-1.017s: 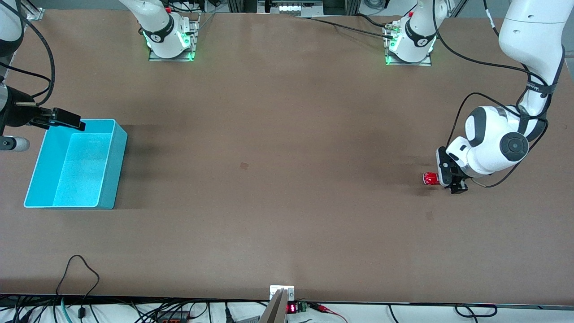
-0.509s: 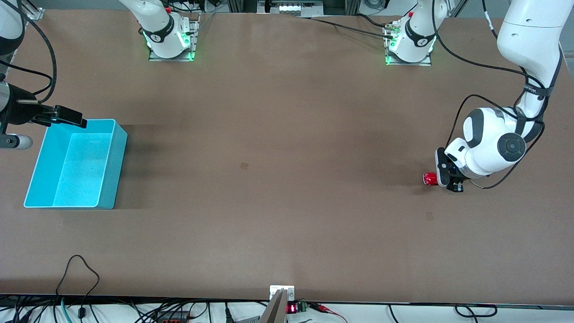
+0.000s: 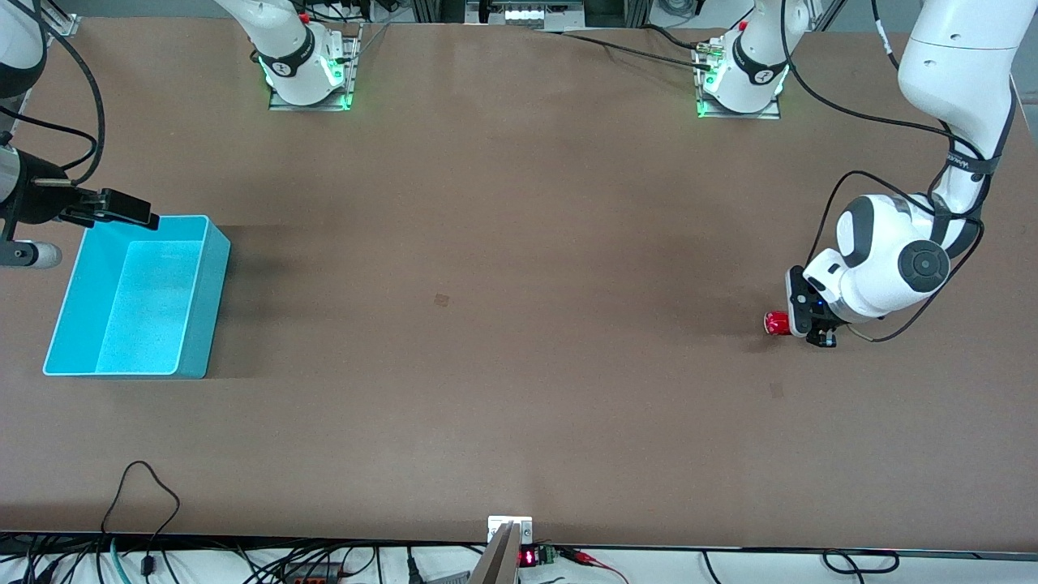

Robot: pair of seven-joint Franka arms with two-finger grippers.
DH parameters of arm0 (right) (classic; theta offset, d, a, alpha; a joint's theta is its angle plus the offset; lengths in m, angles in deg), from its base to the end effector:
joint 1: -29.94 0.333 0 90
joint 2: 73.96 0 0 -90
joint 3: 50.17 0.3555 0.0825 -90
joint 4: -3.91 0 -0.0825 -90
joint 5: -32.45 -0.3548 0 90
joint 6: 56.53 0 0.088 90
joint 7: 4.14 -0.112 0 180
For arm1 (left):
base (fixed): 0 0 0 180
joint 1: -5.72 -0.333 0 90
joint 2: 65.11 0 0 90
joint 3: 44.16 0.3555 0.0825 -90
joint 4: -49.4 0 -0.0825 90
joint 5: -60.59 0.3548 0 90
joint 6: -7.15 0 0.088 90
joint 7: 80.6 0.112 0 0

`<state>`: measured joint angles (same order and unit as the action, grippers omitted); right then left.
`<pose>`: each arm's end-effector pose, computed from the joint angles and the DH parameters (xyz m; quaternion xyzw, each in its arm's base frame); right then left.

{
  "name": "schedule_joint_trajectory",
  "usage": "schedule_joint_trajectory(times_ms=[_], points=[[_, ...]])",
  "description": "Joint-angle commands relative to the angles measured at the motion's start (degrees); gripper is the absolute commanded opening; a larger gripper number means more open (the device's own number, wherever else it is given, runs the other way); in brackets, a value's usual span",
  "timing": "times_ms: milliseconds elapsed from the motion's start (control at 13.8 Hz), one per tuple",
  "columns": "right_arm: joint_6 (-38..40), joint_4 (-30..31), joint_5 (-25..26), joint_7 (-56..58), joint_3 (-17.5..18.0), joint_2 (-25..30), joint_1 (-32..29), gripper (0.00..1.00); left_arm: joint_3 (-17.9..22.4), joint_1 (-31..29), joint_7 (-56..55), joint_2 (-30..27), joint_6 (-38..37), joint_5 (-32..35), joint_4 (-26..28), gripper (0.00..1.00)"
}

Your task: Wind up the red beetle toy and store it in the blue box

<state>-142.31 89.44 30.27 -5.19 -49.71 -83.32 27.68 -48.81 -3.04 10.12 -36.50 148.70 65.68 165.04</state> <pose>0.5688 -0.0138 0.5979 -0.9963 0.0249 0.0793 0.0202 0.5979 0.0458 0.2507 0.7060 -0.7079 -0.0204 0.0114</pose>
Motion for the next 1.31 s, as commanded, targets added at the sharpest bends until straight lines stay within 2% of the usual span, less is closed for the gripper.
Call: schedule_joint_trajectory(times_ms=[0, 581, 1235], points=[[0.61, 0.69, -0.11, -0.53, -0.11, 1.10, 0.16, 1.00, -0.18, -2.04, 3.75, 1.18, 0.03, 1.24, -0.23, 0.16], [0.61, 0.86, -0.11, -0.18, -0.20, 1.01, -0.19, 1.00, -0.27, -10.31, 9.29, 3.20, 0.65, 1.15, -1.37, 0.17], [0.44, 0.69, -0.11, 0.17, -0.38, 0.84, -0.63, 1.00, -0.18, -13.75, 13.43, 3.64, 0.74, 1.15, -2.25, 0.19]])
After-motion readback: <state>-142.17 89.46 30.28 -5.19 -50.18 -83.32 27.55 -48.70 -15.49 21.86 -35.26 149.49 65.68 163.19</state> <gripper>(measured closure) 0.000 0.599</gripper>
